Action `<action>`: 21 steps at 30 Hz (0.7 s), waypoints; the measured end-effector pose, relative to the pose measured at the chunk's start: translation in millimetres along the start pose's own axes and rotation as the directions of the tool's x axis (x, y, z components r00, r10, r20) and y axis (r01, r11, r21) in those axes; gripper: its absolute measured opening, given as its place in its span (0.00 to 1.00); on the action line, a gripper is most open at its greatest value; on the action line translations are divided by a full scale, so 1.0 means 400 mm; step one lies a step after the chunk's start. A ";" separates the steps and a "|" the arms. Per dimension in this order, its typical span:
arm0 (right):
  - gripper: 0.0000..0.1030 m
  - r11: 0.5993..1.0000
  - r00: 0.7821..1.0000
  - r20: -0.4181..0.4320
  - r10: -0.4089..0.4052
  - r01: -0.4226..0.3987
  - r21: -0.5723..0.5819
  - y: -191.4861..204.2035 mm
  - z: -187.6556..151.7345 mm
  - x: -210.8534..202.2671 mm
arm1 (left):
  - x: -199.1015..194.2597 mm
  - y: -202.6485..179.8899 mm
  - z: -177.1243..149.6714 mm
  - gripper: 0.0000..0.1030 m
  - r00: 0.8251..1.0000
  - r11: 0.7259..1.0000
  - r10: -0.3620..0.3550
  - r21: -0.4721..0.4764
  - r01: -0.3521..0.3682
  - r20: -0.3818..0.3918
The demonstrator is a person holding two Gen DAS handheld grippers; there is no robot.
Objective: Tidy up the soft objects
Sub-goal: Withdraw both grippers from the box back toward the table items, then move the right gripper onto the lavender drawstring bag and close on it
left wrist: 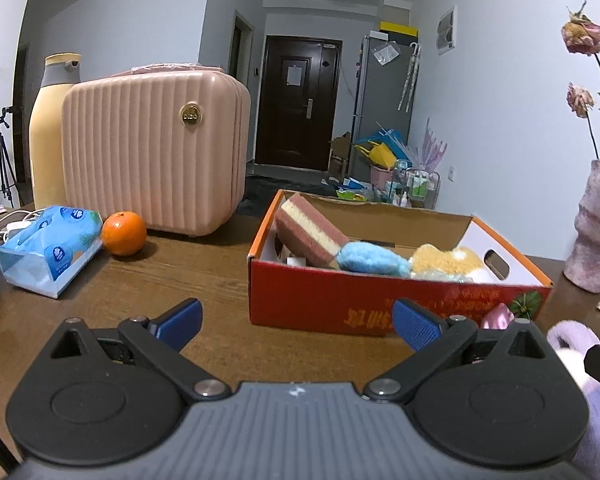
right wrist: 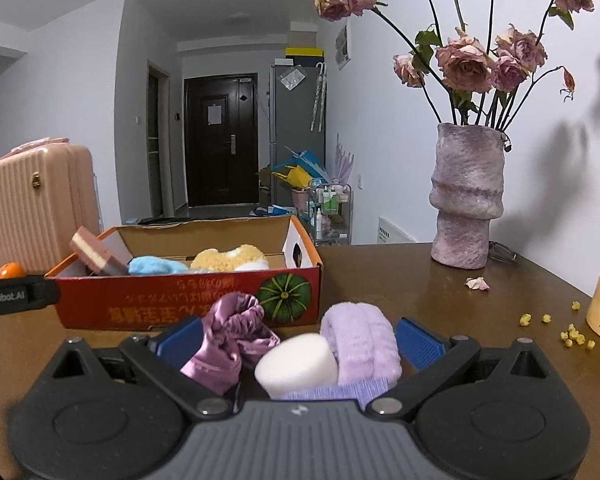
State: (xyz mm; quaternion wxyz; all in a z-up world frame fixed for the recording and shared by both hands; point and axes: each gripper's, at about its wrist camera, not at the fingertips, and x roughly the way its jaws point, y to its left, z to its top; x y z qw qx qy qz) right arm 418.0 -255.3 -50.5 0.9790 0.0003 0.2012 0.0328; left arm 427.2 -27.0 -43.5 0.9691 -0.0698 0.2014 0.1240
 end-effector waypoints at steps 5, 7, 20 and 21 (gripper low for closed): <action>1.00 1.000 1.000 -0.008 0.012 -0.012 -0.001 -0.006 -0.020 -0.037 | -0.033 -0.001 -0.019 1.00 1.000 1.000 -0.012 0.021 0.013 -0.009; 1.00 1.000 1.000 -0.012 0.015 -0.015 -0.001 -0.009 -0.031 -0.052 | -0.046 0.000 -0.027 1.00 1.000 0.999 -0.015 0.029 0.016 -0.011; 1.00 0.999 0.998 -0.050 0.030 -0.029 0.027 -0.024 -0.092 -0.127 | -0.132 0.008 -0.073 1.00 0.995 0.991 -0.084 0.096 0.088 -0.048; 1.00 0.999 0.998 -0.053 0.031 -0.030 0.029 -0.024 -0.095 -0.131 | -0.139 0.010 -0.077 1.00 0.994 0.990 -0.093 0.106 0.098 -0.051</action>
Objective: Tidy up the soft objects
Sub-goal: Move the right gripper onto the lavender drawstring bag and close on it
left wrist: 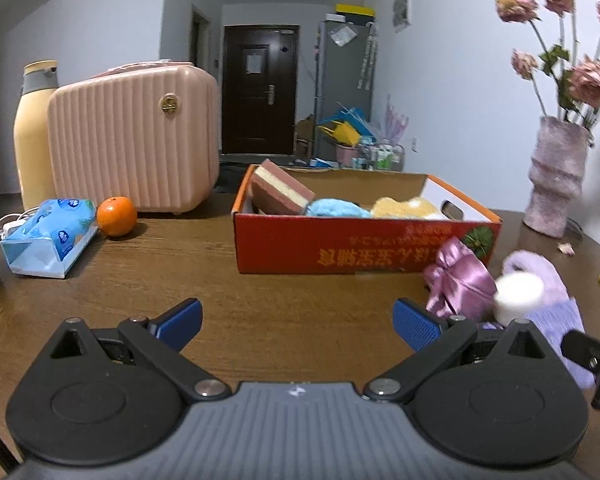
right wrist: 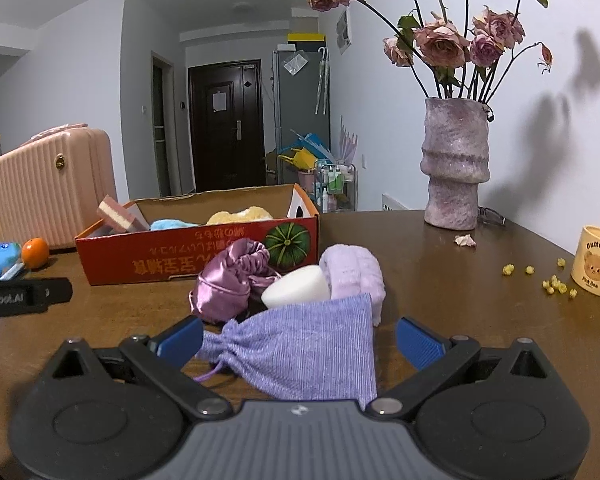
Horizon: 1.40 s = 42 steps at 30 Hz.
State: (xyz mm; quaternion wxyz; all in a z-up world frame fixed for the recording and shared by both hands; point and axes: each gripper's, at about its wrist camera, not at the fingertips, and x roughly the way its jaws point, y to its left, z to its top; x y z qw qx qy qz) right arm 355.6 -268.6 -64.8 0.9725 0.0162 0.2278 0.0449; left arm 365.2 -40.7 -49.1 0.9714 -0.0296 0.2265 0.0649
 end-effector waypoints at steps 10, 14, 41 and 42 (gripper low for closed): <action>1.00 0.999 0.999 -0.049 -0.015 0.014 -0.030 0.030 0.001 0.046 | -0.011 0.036 -0.011 1.00 0.999 0.998 -0.041 0.037 0.042 -0.026; 1.00 1.000 0.994 -0.105 -0.026 0.024 -0.016 0.044 0.010 0.102 | -0.002 0.047 -0.009 1.00 0.998 0.998 -0.045 0.031 0.046 -0.036; 0.93 0.995 0.972 -0.228 -0.063 0.044 -0.087 0.088 -0.001 0.203 | 0.025 0.060 -0.010 1.00 0.994 0.997 -0.067 0.027 0.070 -0.084; 0.92 0.995 0.972 -0.228 -0.058 0.038 -0.089 0.088 -0.002 0.201 | 0.025 0.060 -0.010 1.00 0.994 0.997 -0.067 0.027 0.070 -0.084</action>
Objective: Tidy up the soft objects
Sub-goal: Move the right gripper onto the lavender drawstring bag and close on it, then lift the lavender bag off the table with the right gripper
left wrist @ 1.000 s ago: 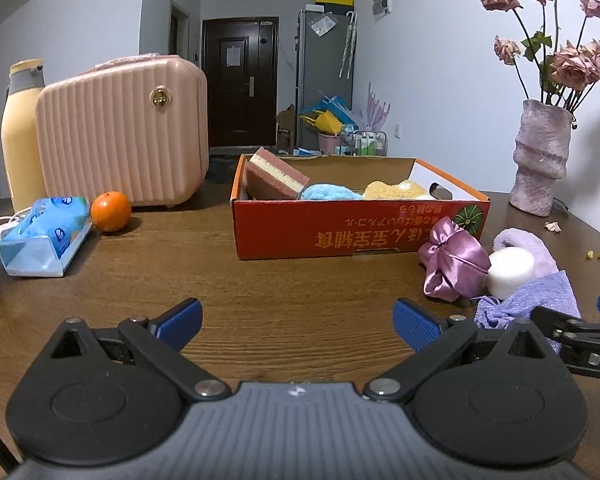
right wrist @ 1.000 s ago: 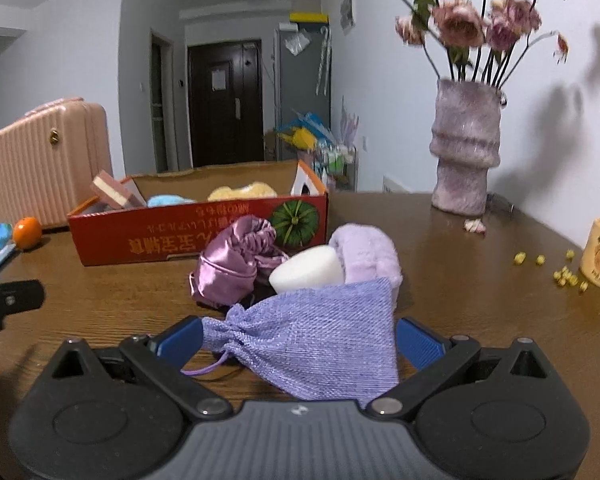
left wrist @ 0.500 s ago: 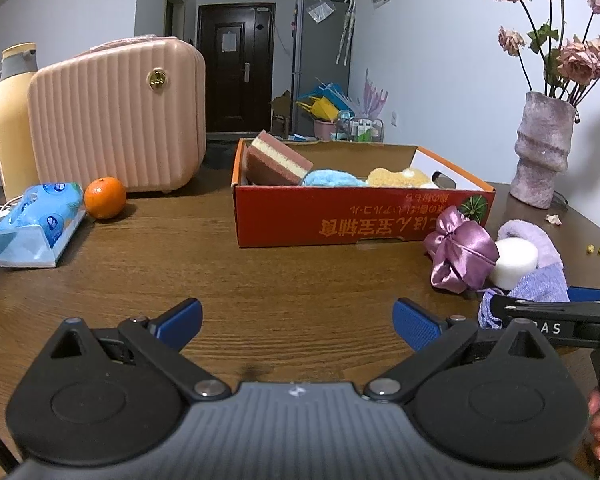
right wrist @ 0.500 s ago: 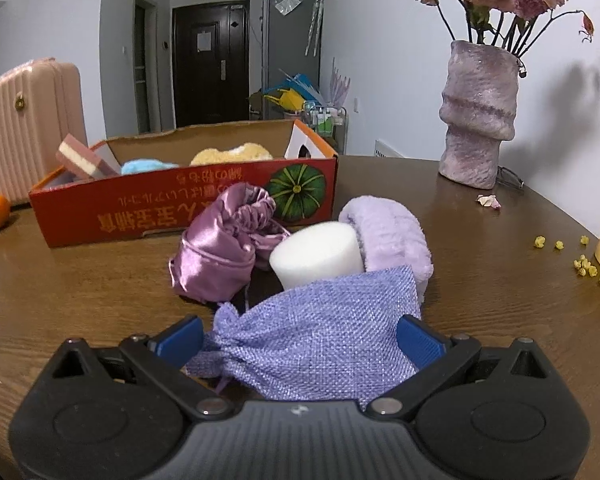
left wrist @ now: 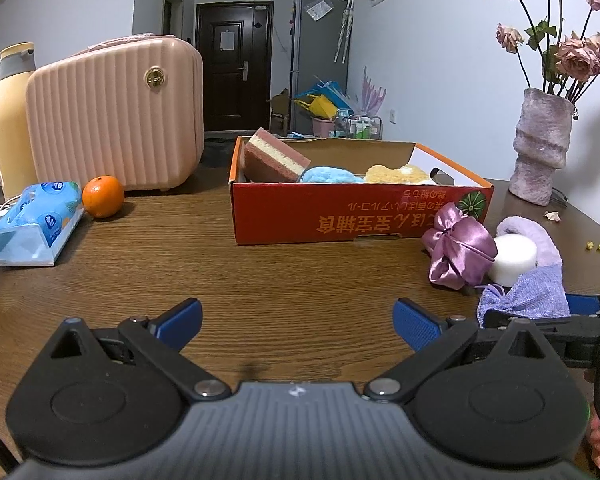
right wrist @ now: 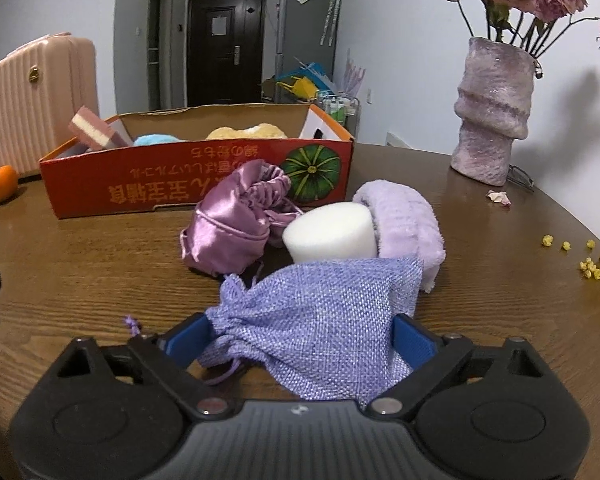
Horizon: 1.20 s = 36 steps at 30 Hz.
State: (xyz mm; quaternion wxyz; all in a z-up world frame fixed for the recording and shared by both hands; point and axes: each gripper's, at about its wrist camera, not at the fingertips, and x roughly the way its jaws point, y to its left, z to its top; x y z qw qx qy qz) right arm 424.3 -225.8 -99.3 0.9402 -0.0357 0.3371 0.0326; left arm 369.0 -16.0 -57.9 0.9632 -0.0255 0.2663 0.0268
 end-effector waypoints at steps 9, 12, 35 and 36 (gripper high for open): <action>0.63 0.997 0.998 0.019 0.066 -0.065 -0.039 0.018 -0.007 -0.020 | -0.001 0.000 -0.001 1.00 1.000 1.000 0.000 0.001 0.000 -0.001; 0.56 0.996 0.997 0.031 0.075 -0.074 -0.050 0.026 -0.011 -0.030 | -0.001 0.000 -0.001 1.00 1.000 1.000 0.000 0.000 0.000 -0.001; 0.52 0.983 0.947 0.309 0.085 -0.130 0.131 -0.119 0.014 -0.176 | 0.000 -0.010 0.002 1.00 1.000 1.000 -0.008 0.006 0.008 0.006; 0.52 0.981 0.945 0.318 0.076 -0.128 0.146 -0.132 0.016 -0.177 | 0.001 -0.013 0.003 1.00 1.000 1.000 -0.010 0.010 0.010 0.005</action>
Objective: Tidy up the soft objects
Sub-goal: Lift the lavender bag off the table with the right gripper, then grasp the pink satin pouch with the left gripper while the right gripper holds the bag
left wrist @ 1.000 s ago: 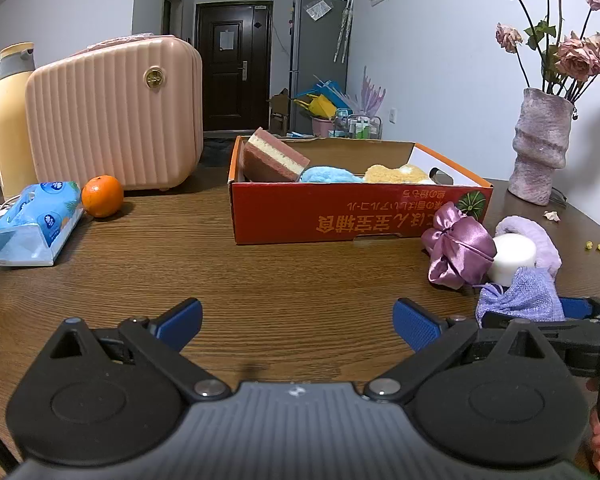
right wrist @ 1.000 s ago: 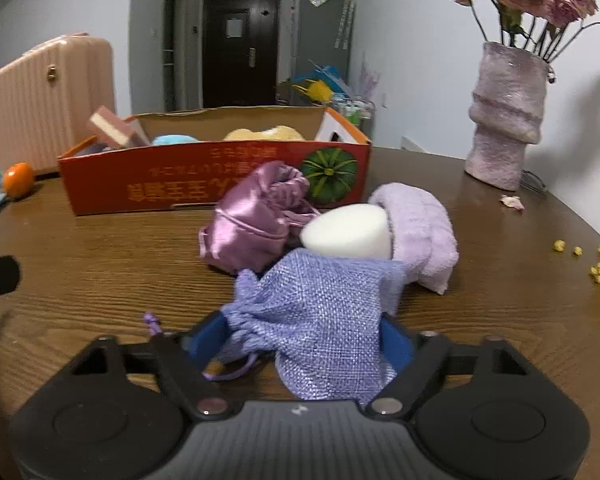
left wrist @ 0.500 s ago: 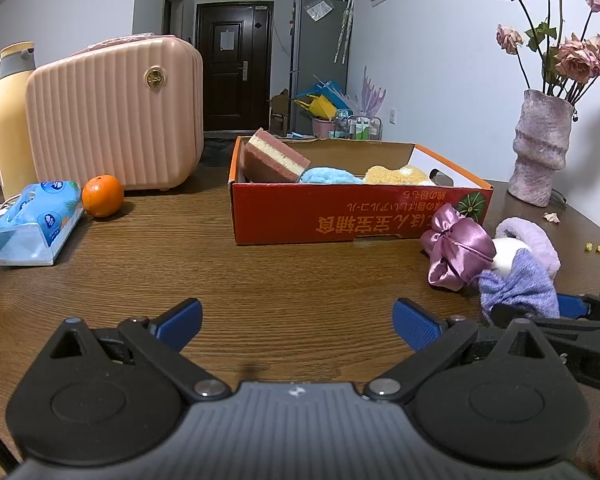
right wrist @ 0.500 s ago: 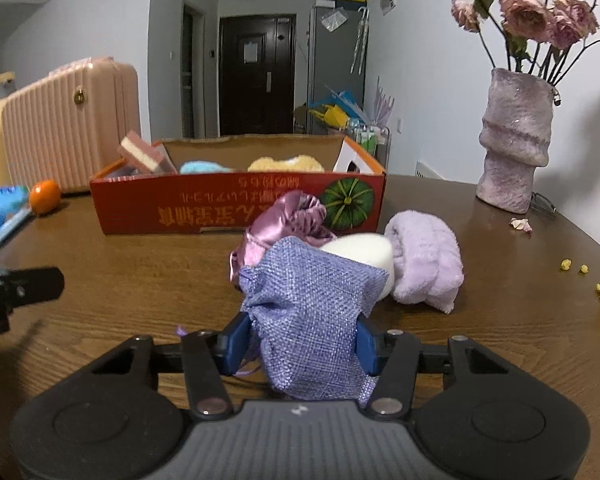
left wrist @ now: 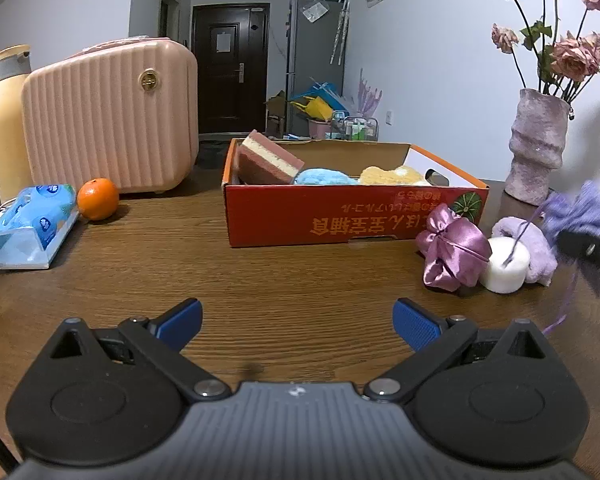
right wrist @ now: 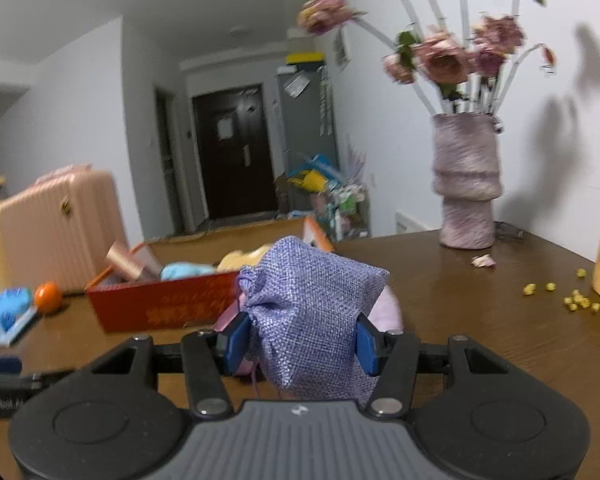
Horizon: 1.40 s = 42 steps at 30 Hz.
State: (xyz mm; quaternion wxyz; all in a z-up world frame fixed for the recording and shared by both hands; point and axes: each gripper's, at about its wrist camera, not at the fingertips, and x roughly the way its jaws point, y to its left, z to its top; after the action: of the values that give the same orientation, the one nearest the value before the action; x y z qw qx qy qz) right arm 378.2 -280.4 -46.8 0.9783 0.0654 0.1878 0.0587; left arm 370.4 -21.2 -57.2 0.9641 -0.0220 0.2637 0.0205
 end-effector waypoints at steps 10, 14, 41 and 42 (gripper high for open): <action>0.52 0.995 0.997 0.042 -0.060 0.056 0.081 -0.109 0.023 0.002 | 0.028 -0.055 0.002 1.00 1.000 0.999 -0.029 0.034 0.029 -0.003; 0.52 0.993 0.996 0.048 -0.078 0.073 0.089 -0.142 0.028 0.003 | 0.047 -0.092 0.007 1.00 0.999 0.998 -0.051 0.047 0.051 -0.006; 0.52 0.983 0.985 0.053 -0.167 0.162 0.081 -0.306 0.027 0.050 | 0.256 -0.300 0.054 1.00 0.988 0.967 -0.126 0.213 0.143 -0.089; 0.52 0.983 0.985 0.051 -0.166 0.162 0.081 -0.309 0.028 0.054 | 0.263 -0.302 0.056 1.00 0.989 0.966 -0.122 0.217 0.138 -0.088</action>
State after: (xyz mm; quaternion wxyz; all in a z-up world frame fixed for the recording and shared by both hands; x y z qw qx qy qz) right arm 413.6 -400.3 -63.1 0.9815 0.0887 0.1667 -0.0313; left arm 478.6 -137.7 -87.6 0.9493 0.0679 0.2980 -0.0731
